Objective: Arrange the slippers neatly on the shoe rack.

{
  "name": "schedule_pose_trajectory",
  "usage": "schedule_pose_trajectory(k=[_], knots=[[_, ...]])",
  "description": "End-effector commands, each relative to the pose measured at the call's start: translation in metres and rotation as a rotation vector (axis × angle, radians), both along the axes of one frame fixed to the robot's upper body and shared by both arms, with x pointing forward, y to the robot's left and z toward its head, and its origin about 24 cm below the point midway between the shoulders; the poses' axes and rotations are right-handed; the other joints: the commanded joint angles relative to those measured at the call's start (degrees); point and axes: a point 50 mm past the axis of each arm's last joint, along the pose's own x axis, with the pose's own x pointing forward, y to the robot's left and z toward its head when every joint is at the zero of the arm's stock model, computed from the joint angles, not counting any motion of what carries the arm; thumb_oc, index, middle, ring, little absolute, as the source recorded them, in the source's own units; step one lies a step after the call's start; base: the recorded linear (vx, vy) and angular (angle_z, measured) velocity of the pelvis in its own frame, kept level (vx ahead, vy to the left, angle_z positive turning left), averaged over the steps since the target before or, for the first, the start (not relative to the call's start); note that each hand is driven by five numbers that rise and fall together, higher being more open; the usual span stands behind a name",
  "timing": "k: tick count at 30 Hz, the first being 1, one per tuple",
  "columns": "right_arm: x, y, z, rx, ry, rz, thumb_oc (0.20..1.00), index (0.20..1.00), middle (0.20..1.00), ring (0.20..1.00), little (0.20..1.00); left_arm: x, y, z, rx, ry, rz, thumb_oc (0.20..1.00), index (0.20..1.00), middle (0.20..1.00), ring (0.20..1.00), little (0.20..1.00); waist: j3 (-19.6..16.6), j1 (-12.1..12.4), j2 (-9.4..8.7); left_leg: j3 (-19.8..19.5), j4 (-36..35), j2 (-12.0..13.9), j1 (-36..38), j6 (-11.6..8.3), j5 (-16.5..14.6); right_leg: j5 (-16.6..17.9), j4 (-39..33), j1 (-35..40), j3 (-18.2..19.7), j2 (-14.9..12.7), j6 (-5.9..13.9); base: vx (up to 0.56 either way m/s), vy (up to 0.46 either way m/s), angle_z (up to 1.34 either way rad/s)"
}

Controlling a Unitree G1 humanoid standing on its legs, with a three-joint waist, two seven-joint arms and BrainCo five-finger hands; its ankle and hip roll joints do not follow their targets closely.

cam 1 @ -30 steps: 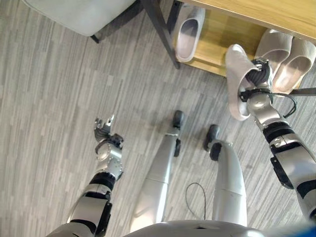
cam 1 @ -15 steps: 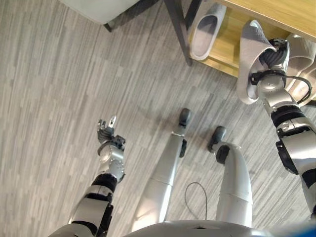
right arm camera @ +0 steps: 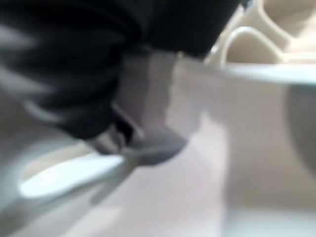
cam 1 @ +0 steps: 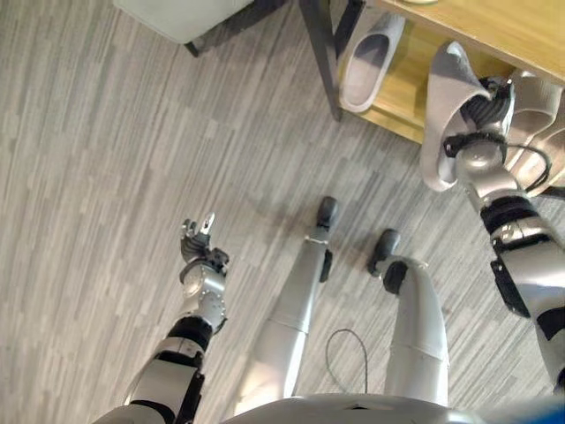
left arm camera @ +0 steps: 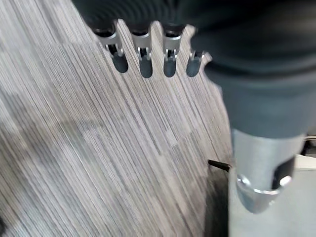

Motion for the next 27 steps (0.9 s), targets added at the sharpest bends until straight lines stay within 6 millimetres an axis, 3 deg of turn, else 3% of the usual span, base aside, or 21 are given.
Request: schedule_pose_trajectory(k=[1,2,3,4,6,7,9,12,14,15,17,18,19,21,23,25,27], knots=[[-0.004,0.003,0.020,-0.068,-0.114,0.024,0.200,0.200,0.200,0.200,0.200,0.001,0.013,0.010,0.052,-0.051,0.058,1.000,1.000,1.000,1.000,1.000,4.64,0.30,1.01,0.20,-1.15,1.33,5.29,-0.31,-8.16,4.95,-6.50,3.65,5.30,2.53,3.04,0.04,-0.026,-0.15],[-0.005,0.009,0.009,-0.081,-0.085,0.058,0.200,0.200,0.200,0.200,0.200,0.010,0.011,0.017,0.056,-0.071,0.054,1.000,1.000,1.000,1.000,1.000,5.83,-1.19,0.60,0.34,-1.37,0.83,7.72,-0.27,-8.33,9.83,-11.66,1.81,4.86,2.81,4.10,0.05,-0.048,-0.23],[-0.005,0.010,0.009,-0.082,-0.085,0.060,0.200,0.200,0.200,0.200,0.200,0.010,0.011,0.017,0.057,-0.070,0.055,1.000,1.000,1.000,1.000,1.000,6.39,-0.96,0.77,0.23,-1.50,1.19,8.79,-0.26,-9.01,9.65,-12.13,2.97,4.80,3.22,4.26,0.08,-0.121,-0.20],[-0.006,0.011,0.003,-0.085,-0.062,0.073,0.200,0.200,0.200,0.200,0.200,0.016,0.010,0.022,0.055,-0.083,0.053,1.000,1.000,1.000,1.000,1.000,7.19,-1.96,0.53,-0.23,-1.19,0.79,9.46,-0.28,-8.83,11.95,-14.71,1.85,4.96,3.08,4.86,0.10,-0.173,-0.25],[-0.010,0.012,-0.009,-0.088,-0.032,0.085,0.200,0.200,0.200,0.200,0.200,0.026,0.007,0.031,0.060,-0.104,0.041,1.000,1.000,1.000,1.000,1.000,9.92,-3.99,0.81,-1.79,0.09,-0.07,12.65,-0.75,-10.51,13.11,-21.79,5.79,7.26,4.20,6.10,0.02,-0.271,-0.08],[-0.011,0.013,-0.009,-0.085,-0.036,0.087,0.200,0.200,0.200,0.200,0.200,0.030,0.004,0.036,0.062,-0.122,0.037,1.000,1.000,1.000,1.000,1.000,10.75,-4.54,0.61,-1.49,0.02,-0.61,11.89,-1.01,-8.58,15.24,-23.46,6.08,7.15,3.80,5.29,-0.08,-0.227,0.28],[-0.013,0.015,-0.019,-0.076,-0.019,0.086,0.200,0.200,0.200,0.200,0.200,0.035,0.001,0.041,0.060,-0.138,0.035,1.000,1.000,1.000,1.000,1.000,10.88,-4.81,1.13,-2.36,-1.32,0.46,13.61,-1.79,-9.38,13.20,-24.02,8.63,7.62,6.51,3.59,-0.06,-0.211,0.58],[-0.013,0.017,-0.021,-0.082,-0.017,0.087,0.200,0.200,0.200,0.200,0.200,0.039,-0.001,0.045,0.066,-0.145,0.041,1.000,1.000,1.000,1.000,1.000,9.68,-5.52,1.68,-3.16,-3.58,1.93,12.48,-2.78,-7.82,13.24,-26.28,9.50,6.07,7.34,2.66,-0.05,-0.201,0.22],[-0.016,0.020,-0.032,-0.072,0.001,0.097,0.200,0.200,0.200,0.200,0.200,0.033,0.000,0.036,0.055,-0.123,0.044,1.000,1.000,1.000,1.000,1.000,8.52,-5.76,2.08,-3.95,-4.28,3.72,11.94,-3.61,-6.84,12.07,-26.94,10.37,5.08,8.48,1.66,-0.03,-0.395,-0.08],[-0.021,0.017,-0.035,-0.065,-0.006,0.090,0.200,0.200,0.200,0.200,0.200,0.027,0.001,0.030,0.038,-0.114,0.055,1.000,1.000,1.000,1.000,1.000,9.14,-6.06,2.54,-3.88,-1.34,5.13,10.85,-4.94,-5.31,10.11,-26.12,12.04,3.80,9.17,0.36,-0.04,-0.476,-0.05],[-0.022,0.010,-0.032,-0.066,-0.019,0.067,0.200,0.200,0.200,0.200,0.200,0.025,0.001,0.029,0.027,-0.118,0.067,1.000,1.000,1.000,1.000,1.000,9.64,-6.59,3.68,-1.75,4.23,7.99,7.41,-5.63,-0.98,8.28,-24.14,11.36,2.46,8.97,-1.21,-0.03,-0.249,0.13],[-0.022,0.010,-0.032,-0.066,-0.019,0.067,0.200,0.200,0.200,0.200,0.200,0.025,0.001,0.029,0.026,-0.118,0.067,1.000,1.000,1.000,1.000,1.000,9.57,-6.54,3.71,-1.76,4.43,8.04,7.22,-5.66,-1.05,8.20,-24.00,11.20,2.46,9.03,-1.26,0.01,-0.086,0.34],[-0.022,0.009,-0.033,-0.073,-0.012,0.064,0.200,0.200,0.200,0.200,0.200,0.021,0.005,0.027,0.020,-0.114,0.085,1.000,1.000,1.000,1.000,1.000,9.47,-6.77,4.02,1.15,3.89,11.18,7.49,-5.19,-1.21,7.09,-23.65,12.04,1.60,9.34,-1.84,0.04,-0.066,0.35],[-0.020,0.011,-0.028,-0.081,-0.021,0.071,0.200,0.200,0.200,0.200,0.200,0.021,0.009,0.029,0.021,-0.120,0.094,1.000,1.000,1.000,1.000,1.000,9.61,-6.43,3.97,3.33,-0.63,12.99,9.50,-4.96,-1.90,6.47,-23.13,13.24,0.96,10.04,-1.86,0.05,-0.061,0.35],[-0.019,0.012,-0.027,-0.087,-0.023,0.078,0.200,0.200,0.200,0.200,0.200,0.023,0.010,0.031,0.025,-0.126,0.096,1.000,1.000,1.000,1.000,1.000,9.95,-6.02,3.72,4.03,-3.91,13.18,10.64,-4.94,-1.47,6.04,-22.94,14.19,0.92,10.20,-1.71,0.07,-0.040,0.28],[-0.017,0.012,-0.019,-0.123,-0.035,0.084,0.200,0.200,0.200,0.200,0.200,0.027,0.015,0.040,0.033,-0.151,0.104,1.000,1.000,1.000,1.000,1.000,11.03,-4.60,3.32,3.66,-11.79,12.51,11.31,-5.75,2.84,3.88,-21.78,16.67,0.57,11.16,-1.26,0.12,-0.029,0.19],[-0.017,0.012,-0.019,-0.123,-0.036,0.084,0.200,0.200,0.200,0.200,0.200,0.027,0.015,0.040,0.033,-0.153,0.105,1.000,1.000,1.000,1.000,1.000,11.23,-4.71,3.21,3.73,-12.08,12.39,11.54,-5.78,3.04,3.84,-21.73,16.75,0.62,11.03,-1.27,0.04,0.005,0.06]])
